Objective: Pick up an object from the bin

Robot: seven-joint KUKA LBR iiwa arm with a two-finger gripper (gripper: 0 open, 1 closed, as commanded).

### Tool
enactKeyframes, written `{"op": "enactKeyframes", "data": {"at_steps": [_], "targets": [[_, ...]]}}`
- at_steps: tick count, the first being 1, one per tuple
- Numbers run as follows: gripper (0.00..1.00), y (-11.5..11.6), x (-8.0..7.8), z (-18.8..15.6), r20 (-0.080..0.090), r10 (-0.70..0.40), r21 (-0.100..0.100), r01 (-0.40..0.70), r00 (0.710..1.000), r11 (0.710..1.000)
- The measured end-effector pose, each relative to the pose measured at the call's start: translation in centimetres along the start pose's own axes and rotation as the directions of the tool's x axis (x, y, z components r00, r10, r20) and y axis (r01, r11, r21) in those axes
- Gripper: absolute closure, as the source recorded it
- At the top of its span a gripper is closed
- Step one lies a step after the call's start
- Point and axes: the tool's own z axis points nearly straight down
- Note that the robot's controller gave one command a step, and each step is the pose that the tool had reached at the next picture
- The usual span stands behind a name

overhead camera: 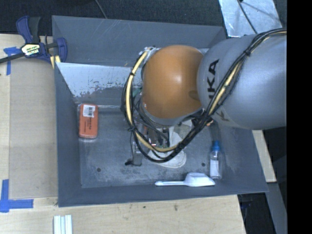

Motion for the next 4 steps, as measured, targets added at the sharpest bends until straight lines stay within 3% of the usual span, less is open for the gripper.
{"op": "enactKeyframes", "data": {"at_steps": [1,2,3,4], "targets": [[0.00,-0.1,-0.2,-0.5,0.008,0.004,-0.002,-0.004,1.000,1.000],[1.00,-5.4,-4.2,2.4,0.010,-0.019,-0.001,0.019,1.000,1.000],[0.00,-5.3,-4.2,2.4,0.010,-0.019,-0.002,0.019,1.000,1.000],[0.00,-5.3,-4.2,2.4,0.010,-0.019,-0.002,0.019,1.000,1.000]]}}
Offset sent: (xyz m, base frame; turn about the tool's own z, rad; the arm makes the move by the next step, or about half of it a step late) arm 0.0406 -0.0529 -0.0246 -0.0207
